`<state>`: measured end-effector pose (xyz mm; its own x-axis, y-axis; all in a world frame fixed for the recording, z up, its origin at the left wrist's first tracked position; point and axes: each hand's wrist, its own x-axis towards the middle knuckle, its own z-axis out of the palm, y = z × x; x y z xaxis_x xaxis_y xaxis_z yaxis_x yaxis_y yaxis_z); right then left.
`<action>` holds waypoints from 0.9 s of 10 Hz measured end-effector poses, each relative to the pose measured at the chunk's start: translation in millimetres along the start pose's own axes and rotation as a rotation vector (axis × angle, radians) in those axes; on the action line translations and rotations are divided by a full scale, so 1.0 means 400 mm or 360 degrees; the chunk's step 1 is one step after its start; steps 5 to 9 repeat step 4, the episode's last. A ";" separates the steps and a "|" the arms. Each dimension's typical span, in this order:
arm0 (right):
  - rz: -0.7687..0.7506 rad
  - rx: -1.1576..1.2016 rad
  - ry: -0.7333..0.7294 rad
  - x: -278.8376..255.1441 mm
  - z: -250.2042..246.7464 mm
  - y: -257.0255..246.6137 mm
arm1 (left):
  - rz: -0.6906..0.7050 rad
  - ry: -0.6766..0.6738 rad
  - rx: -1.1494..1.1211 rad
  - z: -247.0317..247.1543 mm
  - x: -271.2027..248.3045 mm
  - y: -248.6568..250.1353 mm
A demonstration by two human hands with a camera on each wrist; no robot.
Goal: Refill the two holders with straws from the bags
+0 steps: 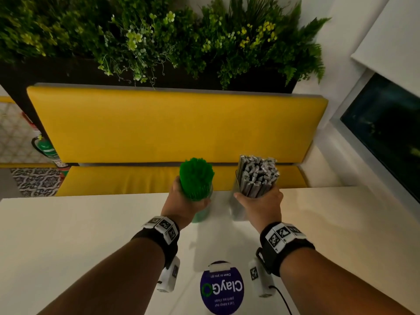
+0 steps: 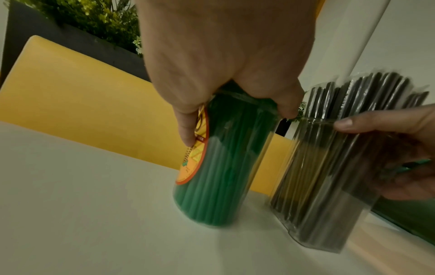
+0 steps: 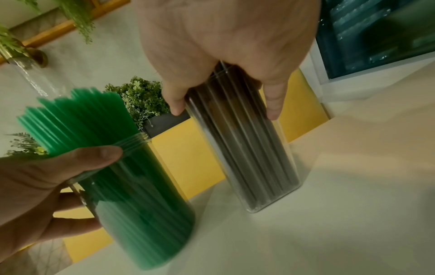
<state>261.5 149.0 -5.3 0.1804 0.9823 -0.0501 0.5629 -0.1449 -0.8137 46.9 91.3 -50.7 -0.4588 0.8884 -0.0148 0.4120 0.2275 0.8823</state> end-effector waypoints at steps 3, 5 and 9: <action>0.0003 0.0080 -0.0100 0.018 -0.007 -0.001 | 0.0002 -0.0047 -0.0022 -0.004 0.007 0.013; -0.0014 0.0098 -0.0160 0.026 -0.007 0.016 | -0.0007 -0.0089 -0.0077 -0.013 -0.002 0.015; -0.0014 0.0098 -0.0160 0.026 -0.007 0.016 | -0.0007 -0.0089 -0.0077 -0.013 -0.002 0.015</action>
